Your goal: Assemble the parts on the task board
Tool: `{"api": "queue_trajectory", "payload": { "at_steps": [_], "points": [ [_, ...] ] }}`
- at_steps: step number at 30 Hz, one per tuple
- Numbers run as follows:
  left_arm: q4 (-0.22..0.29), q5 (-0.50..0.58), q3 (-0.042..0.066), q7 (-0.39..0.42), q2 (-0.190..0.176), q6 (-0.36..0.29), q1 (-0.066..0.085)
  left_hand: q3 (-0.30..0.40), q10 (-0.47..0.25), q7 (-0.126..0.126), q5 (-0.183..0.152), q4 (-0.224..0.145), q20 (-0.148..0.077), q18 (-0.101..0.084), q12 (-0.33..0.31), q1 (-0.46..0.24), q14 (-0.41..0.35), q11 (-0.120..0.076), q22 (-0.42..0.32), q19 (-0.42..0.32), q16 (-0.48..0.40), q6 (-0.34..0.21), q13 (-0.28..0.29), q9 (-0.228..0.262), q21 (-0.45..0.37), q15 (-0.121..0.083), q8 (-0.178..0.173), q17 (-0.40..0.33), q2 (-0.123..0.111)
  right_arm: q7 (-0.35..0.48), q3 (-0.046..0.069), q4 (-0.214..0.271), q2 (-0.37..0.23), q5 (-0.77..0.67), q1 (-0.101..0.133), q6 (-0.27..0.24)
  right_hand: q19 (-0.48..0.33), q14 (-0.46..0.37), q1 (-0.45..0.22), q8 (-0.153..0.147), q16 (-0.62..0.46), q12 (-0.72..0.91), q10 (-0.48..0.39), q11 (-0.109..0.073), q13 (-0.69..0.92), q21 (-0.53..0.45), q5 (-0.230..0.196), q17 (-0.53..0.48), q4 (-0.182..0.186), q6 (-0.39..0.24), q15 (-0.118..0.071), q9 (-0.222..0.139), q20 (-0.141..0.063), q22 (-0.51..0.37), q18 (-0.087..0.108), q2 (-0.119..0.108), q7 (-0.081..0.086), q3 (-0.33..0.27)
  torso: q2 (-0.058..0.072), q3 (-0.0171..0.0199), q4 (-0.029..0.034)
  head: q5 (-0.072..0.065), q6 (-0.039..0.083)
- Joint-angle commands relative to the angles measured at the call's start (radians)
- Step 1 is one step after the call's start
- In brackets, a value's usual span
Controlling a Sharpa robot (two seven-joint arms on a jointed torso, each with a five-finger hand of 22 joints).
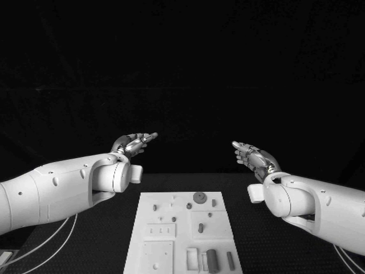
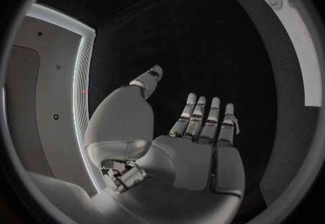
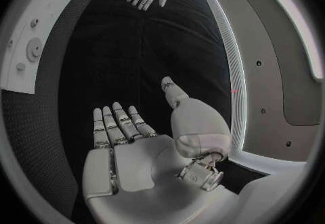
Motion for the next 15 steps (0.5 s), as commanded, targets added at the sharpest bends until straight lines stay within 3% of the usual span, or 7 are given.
{"api": "queue_trajectory", "payload": {
  "at_steps": [1,7,9,10,13,14,15],
  "points": [
    [-0.023,0.054,-0.013,-0.115,0.009,0.117,0.021,0.001,0.022,0.005,0.005,0.0,0.003,-0.008,0.006,0.011,0.014,0.005,0.012,0.004,0.01,0.009,0.003,0.005,0.006,-0.001,0.005,0.011,0.002,-0.131,-0.015,-0.045,0.007,-0.007,0.028,0.25,0.112,0.16,0.093,0.132,0.156,0.06,0.209,0.026,0.03,0.08,0.006,0.105,-0.096,0.148,0.035,0.134,0.014,0.331,0.004,-0.023,0.132,0.031,0.0,0.0,-0.0001,0.0,0.0],
    [-0.028,0.056,-0.017,-0.121,0.011,0.122,0.027,-0.024,0.129,0.043,0.005,-0.02,-0.008,-0.005,0.037,0.027,0.092,0.036,0.115,0.054,0.065,0.054,0.02,0.011,0.021,0.018,0.023,0.06,0.033,-0.196,-0.038,-0.104,0.014,-0.009,0.065,0.365,0.216,0.275,0.183,0.183,0.194,0.108,0.327,0.024,0.048,0.112,0.007,0.113,-0.116,0.265,0.031,0.153,-0.004,0.325,0.044,-0.056,0.13,0.071,0.0,0.0,-0.0001,0.0,0.0],
    [-0.028,0.056,-0.017,-0.121,0.011,0.122,0.027,-0.032,0.157,0.052,0.006,-0.033,-0.014,0.001,0.049,0.035,0.127,0.046,0.186,0.094,0.082,0.078,0.024,0.013,0.034,0.031,0.032,0.066,0.045,-0.209,-0.043,-0.116,0.015,-0.009,0.072,0.388,0.256,0.323,0.22,0.2,0.211,0.127,0.372,0.016,0.054,0.122,0.007,0.118,-0.118,0.311,0.019,0.157,-0.01,0.323,0.059,-0.064,0.124,0.084,0.0,0.0,-0.0001,0.0,0.0],
    [-0.028,0.056,-0.017,-0.121,0.011,0.122,0.027,-0.029,0.216,0.077,0.007,-0.054,-0.028,0.016,0.078,0.058,0.192,0.065,0.269,0.164,0.114,0.122,0.037,0.02,0.061,0.054,0.051,0.078,0.056,-0.213,-0.045,-0.12,0.016,-0.009,0.075,0.397,0.278,0.351,0.245,0.207,0.223,0.135,0.394,0.008,0.058,0.129,0.008,0.121,-0.119,0.33,0.011,0.159,-0.014,0.322,0.068,-0.067,0.12,0.095,0.0,0.0,-0.0001,0.0,0.0],
    [-0.028,0.056,-0.017,-0.121,0.011,0.122,0.027,-0.02,0.294,0.09,0.007,-0.103,-0.046,0.042,0.11,0.091,0.28,0.072,0.265,0.261,0.144,0.183,0.048,0.016,0.089,0.04,0.063,0.083,0.071,-0.22,-0.047,-0.126,0.016,-0.009,0.079,0.408,0.367,0.451,0.305,0.22,0.252,0.161,0.471,-0.019,0.069,0.145,0.007,0.13,-0.117,0.394,-0.026,0.162,-0.018,0.309,0.096,-0.083,0.108,0.153,0.0,0.0,-0.0001,0.0,0.0],
    [-0.04,-0.063,-0.017,-0.096,-0.006,0.214,0.025,-0.009,0.333,0.094,0.005,-0.117,-0.053,0.052,0.127,0.102,0.323,0.074,0.262,0.297,0.161,0.208,0.054,0.015,0.099,0.025,0.068,0.088,0.081,-0.186,-0.047,-0.264,0.063,-0.73,0.053,0.299,0.398,0.482,0.314,0.225,0.257,0.166,0.496,-0.029,0.072,0.147,0.005,0.132,-0.118,0.419,-0.038,0.162,-0.019,0.302,0.106,-0.093,0.104,0.17,-0.001,0.0002,-0.0021,0.014,-0.011],
    [-0.037,-0.076,-0.017,-0.099,-0.012,0.223,0.025,-0.001,0.373,0.098,0.006,-0.134,-0.063,0.065,0.144,0.107,0.373,0.072,0.258,0.346,0.179,0.235,0.06,0.013,0.112,0.006,0.072,0.093,0.084,-0.188,-0.047,-0.271,0.069,-0.771,0.053,0.301,0.417,0.507,0.322,0.228,0.264,0.172,0.516,-0.036,0.075,0.149,0.007,0.134,-0.118,0.436,-0.047,0.163,-0.021,0.299,0.113,-0.091,0.101,0.182,-0.001,-0.0003,-0.0018,0.014,-0.012]
  ]
}}
